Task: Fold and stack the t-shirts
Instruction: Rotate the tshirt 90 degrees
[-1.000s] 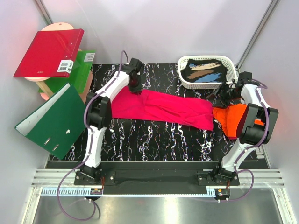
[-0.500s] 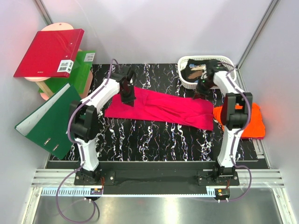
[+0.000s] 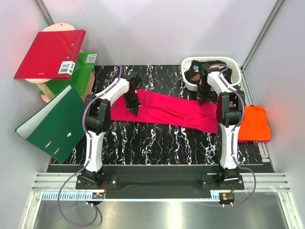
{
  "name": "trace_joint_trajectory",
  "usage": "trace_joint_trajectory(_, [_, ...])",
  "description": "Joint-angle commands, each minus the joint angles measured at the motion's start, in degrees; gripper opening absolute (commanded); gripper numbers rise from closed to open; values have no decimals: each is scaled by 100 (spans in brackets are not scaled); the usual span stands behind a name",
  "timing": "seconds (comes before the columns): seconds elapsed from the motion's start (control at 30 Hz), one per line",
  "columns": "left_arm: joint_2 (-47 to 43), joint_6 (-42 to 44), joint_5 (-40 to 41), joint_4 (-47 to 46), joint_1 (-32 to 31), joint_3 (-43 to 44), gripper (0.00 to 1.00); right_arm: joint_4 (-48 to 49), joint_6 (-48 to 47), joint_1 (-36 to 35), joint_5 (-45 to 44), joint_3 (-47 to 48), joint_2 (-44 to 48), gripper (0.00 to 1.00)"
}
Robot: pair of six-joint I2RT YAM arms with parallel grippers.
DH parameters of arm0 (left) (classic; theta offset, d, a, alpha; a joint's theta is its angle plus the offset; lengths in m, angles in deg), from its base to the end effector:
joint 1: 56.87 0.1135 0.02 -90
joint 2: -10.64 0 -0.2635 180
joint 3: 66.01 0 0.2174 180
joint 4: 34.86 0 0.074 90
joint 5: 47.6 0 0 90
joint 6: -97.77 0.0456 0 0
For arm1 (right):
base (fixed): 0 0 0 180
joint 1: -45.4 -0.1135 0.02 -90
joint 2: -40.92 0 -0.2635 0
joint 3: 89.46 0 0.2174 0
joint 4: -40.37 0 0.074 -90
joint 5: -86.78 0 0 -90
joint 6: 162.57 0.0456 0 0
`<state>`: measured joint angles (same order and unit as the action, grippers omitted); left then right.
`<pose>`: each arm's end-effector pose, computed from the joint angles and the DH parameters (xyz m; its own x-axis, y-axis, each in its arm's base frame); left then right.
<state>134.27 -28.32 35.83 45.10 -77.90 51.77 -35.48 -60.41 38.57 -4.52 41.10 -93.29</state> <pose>0.3630 -0.1452 0.1918 -0.9668 -0.2552 0.0082 -0.2540 0.9577 -0.1353 0.4395 0.0516 0.1709 -0.9786 0.0949 -0.1828 0.0934 0.9955 0.0166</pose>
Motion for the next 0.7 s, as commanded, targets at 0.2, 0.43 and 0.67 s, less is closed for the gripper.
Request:
trace_joint_trajectory(0.2, [1688,-310,1175,1436,170,2330,0,-776,58,-301,-934,-1134,615,0])
trace_joint_trajectory(0.43, [2200,-372,1377,1472,170,3041,0,-705,374,-766,-503,-2242,1177,0])
trace_joint_trajectory(0.67, [2368,-162,1387,1288,267,3940,0,-820,559,-1400,-546,-2629,1468,0])
